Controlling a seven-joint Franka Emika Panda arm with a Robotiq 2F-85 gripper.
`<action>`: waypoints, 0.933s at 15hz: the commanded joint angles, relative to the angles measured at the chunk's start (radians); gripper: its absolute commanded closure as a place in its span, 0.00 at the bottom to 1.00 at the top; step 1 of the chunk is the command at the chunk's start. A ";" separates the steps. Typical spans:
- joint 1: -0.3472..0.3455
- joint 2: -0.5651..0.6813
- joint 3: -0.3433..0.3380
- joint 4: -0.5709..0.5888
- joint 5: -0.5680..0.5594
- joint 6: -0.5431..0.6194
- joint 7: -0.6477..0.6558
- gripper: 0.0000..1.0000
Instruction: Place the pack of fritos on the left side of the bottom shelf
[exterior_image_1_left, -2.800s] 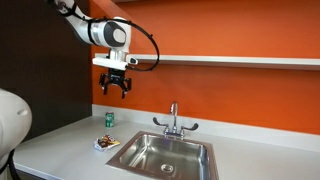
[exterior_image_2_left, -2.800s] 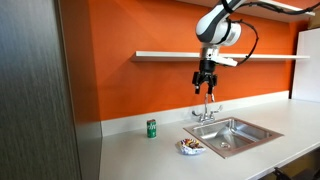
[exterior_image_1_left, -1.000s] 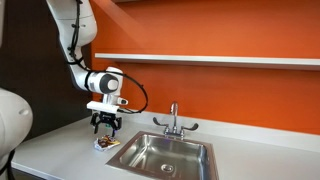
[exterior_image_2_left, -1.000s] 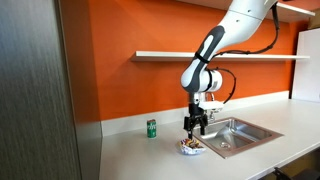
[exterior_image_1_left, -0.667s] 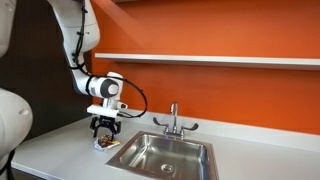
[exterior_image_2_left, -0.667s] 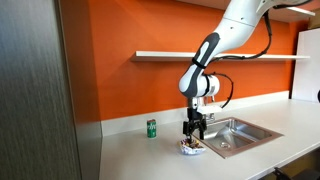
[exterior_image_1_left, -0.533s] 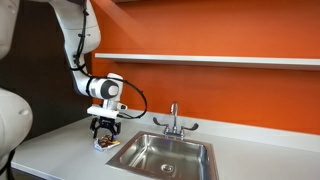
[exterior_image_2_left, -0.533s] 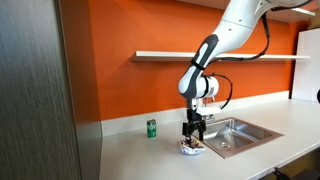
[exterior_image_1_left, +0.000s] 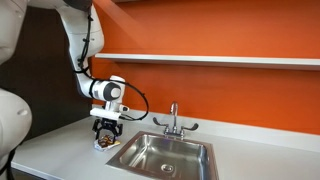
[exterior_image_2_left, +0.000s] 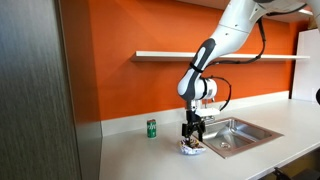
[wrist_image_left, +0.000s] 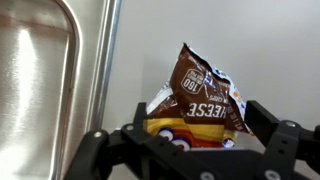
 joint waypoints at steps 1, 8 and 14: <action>-0.030 0.025 0.023 0.031 0.010 -0.001 0.003 0.00; -0.040 0.054 0.022 0.057 0.007 -0.004 0.004 0.40; -0.048 0.065 0.017 0.073 0.001 -0.007 0.009 0.86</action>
